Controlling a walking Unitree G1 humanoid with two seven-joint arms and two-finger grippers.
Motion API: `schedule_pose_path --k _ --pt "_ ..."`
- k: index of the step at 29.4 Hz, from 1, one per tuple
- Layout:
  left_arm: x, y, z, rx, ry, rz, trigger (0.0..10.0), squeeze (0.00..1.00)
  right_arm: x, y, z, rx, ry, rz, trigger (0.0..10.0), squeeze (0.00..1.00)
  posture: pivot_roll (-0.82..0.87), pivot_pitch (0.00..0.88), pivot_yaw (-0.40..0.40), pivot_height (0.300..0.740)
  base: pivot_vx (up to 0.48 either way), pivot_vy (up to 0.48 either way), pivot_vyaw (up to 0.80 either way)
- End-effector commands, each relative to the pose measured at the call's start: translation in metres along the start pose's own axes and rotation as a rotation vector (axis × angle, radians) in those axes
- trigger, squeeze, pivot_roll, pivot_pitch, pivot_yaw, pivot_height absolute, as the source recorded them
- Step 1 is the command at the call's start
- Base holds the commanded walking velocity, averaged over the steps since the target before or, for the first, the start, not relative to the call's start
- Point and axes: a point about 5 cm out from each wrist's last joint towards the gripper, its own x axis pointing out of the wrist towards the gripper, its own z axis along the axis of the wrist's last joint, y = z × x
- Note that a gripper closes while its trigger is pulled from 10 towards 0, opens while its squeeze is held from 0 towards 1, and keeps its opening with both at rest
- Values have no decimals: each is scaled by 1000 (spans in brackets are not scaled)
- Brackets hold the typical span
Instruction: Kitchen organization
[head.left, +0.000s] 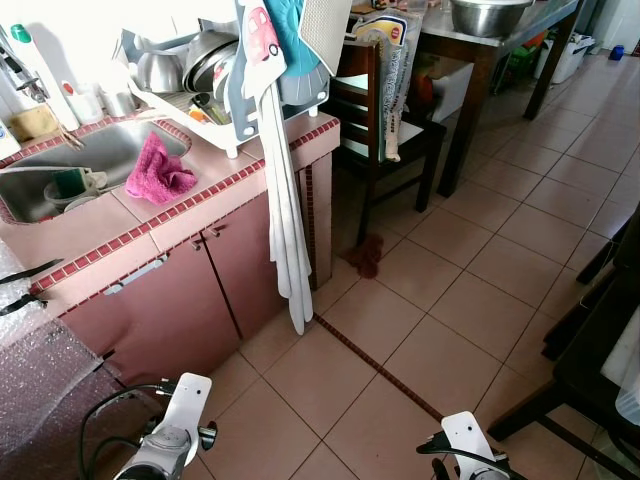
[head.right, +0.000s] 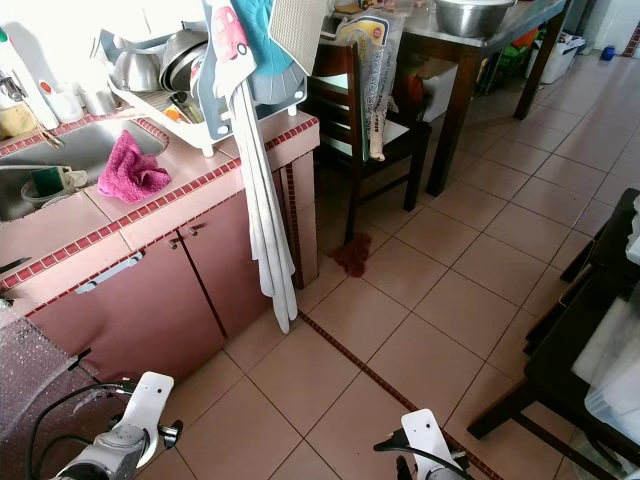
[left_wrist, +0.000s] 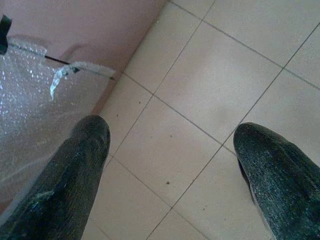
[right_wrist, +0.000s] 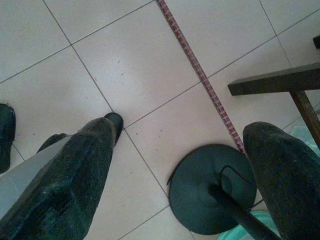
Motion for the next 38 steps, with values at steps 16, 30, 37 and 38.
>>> schedule_pose_path --k 16,30,37,38 --pt "0 5 1 54 -30 18 10000 0 2 -5 17 194 -57 -52 10000 0 -19 0 59 740 0 0 0" --pt "0 -11 38 30 -129 -46 10000 0 5 -1 48 264 -140 -36 10000 0 -26 0 56 740 0 0 0" --pt "0 -13 38 33 -123 -53 10000 0 5 0 47 253 -140 -32 10000 0 -23 0 55 740 0 0 0" --pt "0 -13 38 30 -121 -54 10000 0 5 0 47 253 -140 -31 10000 0 -23 0 55 740 0 0 0"
